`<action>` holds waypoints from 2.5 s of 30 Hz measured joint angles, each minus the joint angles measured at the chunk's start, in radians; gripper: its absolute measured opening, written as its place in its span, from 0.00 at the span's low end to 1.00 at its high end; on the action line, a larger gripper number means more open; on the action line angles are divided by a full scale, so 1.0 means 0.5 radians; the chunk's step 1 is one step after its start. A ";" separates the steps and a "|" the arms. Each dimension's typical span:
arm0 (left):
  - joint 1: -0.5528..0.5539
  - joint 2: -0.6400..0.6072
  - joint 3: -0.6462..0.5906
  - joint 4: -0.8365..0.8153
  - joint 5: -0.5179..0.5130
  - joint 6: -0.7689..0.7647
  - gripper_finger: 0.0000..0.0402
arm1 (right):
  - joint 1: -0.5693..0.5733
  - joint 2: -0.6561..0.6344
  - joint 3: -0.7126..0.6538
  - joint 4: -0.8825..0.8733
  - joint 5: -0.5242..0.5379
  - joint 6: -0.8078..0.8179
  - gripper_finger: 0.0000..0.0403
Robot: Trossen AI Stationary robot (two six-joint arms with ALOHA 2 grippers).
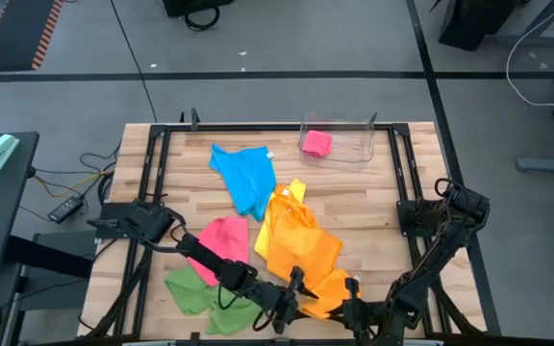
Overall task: Fold microfiber towels
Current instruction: Fold the right orange microfiber cloth
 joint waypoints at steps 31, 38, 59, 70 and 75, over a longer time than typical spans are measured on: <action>0.074 -0.003 0.339 -0.685 0.427 -0.657 0.05 | 0.052 0.005 0.231 -0.860 -0.122 0.379 0.33; 0.113 -0.002 0.339 -0.674 0.452 -0.657 0.12 | 0.069 0.121 -0.057 -0.384 -0.123 0.419 0.32; 0.200 0.061 0.339 -0.438 0.450 -0.654 0.12 | 0.007 0.085 -0.087 -0.237 -0.278 0.408 0.30; 0.188 0.061 0.339 -0.456 0.480 -0.654 0.09 | 0.005 -0.130 -0.100 -1.086 -0.245 0.769 0.24; 0.185 0.061 0.339 -0.455 0.484 -0.651 0.11 | 0.005 -0.130 -0.223 -1.095 -0.332 0.898 0.22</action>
